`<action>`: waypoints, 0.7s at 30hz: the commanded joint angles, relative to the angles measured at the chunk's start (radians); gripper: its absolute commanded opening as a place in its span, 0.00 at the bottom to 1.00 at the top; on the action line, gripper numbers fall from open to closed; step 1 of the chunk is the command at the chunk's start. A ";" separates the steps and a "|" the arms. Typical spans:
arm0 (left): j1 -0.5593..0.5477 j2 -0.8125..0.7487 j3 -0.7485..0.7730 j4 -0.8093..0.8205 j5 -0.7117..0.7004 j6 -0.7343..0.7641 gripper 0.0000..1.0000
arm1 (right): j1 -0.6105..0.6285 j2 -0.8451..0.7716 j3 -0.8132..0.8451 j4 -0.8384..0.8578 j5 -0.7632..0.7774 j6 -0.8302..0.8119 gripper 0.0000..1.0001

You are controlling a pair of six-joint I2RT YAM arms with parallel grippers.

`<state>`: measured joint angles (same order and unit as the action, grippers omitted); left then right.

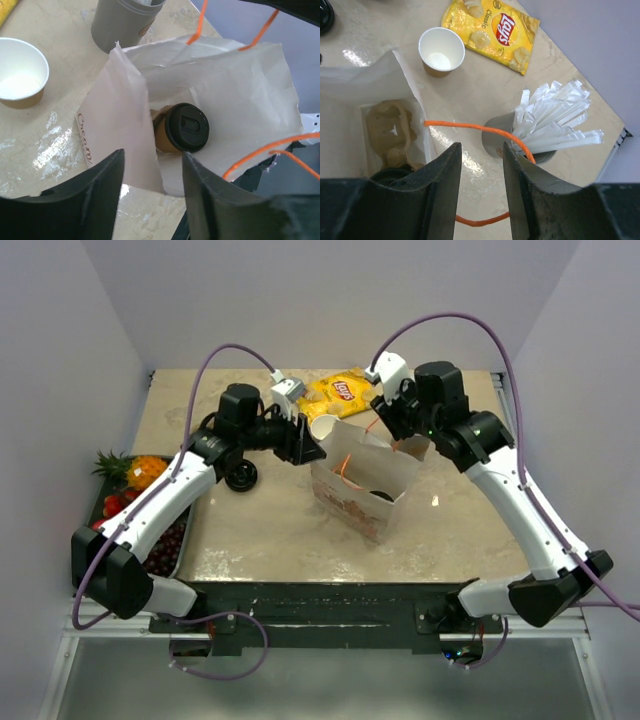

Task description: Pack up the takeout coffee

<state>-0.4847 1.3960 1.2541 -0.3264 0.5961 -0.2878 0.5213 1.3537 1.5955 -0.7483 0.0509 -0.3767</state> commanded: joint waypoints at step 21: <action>0.023 0.041 0.350 -0.019 -0.188 0.315 0.99 | -0.125 0.047 0.210 0.124 -0.057 0.226 0.84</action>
<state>-0.4831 1.4349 1.5146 -0.3302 0.5503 -0.1005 0.4564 1.4071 1.7531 -0.7052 -0.1669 -0.1955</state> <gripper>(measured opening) 0.944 0.749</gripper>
